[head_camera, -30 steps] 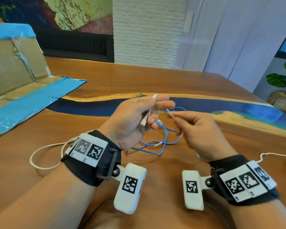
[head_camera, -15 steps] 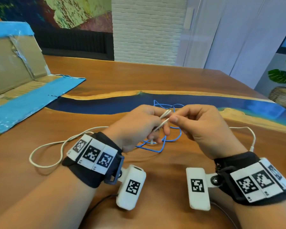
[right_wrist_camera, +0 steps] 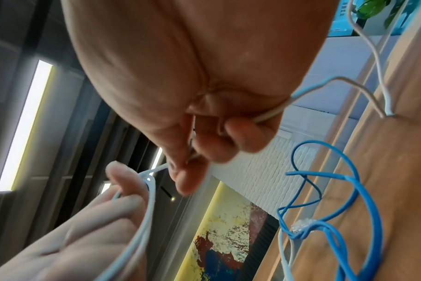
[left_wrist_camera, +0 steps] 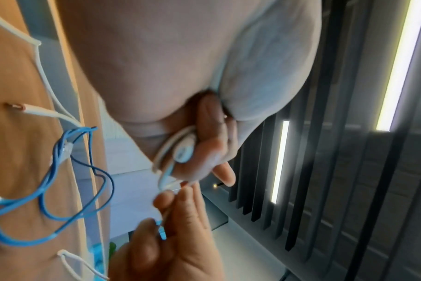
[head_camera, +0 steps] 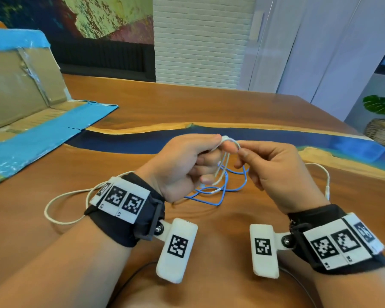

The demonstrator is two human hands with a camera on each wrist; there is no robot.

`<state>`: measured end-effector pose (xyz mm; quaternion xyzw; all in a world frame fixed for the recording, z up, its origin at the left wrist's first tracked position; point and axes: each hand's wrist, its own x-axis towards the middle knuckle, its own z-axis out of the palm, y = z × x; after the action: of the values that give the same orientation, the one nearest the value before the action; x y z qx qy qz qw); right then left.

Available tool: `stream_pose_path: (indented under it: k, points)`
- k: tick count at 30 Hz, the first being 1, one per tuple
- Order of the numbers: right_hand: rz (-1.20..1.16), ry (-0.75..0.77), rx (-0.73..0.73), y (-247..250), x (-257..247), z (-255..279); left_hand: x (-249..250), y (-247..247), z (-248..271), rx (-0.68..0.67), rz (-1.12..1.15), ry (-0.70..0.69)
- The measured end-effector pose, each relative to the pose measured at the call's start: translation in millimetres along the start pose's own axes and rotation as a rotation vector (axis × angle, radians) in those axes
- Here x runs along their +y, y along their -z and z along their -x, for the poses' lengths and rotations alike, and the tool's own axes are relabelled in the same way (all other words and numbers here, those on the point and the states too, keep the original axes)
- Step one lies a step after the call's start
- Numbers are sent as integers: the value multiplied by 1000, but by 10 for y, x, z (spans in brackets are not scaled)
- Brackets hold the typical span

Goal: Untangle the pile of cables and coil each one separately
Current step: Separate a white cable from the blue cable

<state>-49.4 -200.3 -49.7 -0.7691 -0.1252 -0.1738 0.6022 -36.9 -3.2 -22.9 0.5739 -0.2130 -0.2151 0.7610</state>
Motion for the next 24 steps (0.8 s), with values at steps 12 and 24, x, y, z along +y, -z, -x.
stream_pose_path:
  k: [12, 24]
  points:
    - [183, -88, -493, -155, -179, 143, -125, 0, -139, 350, -311, -145]
    - [-98, -43, 32, 28, -11, -18, -51, -57, -16, -13, 21, 39]
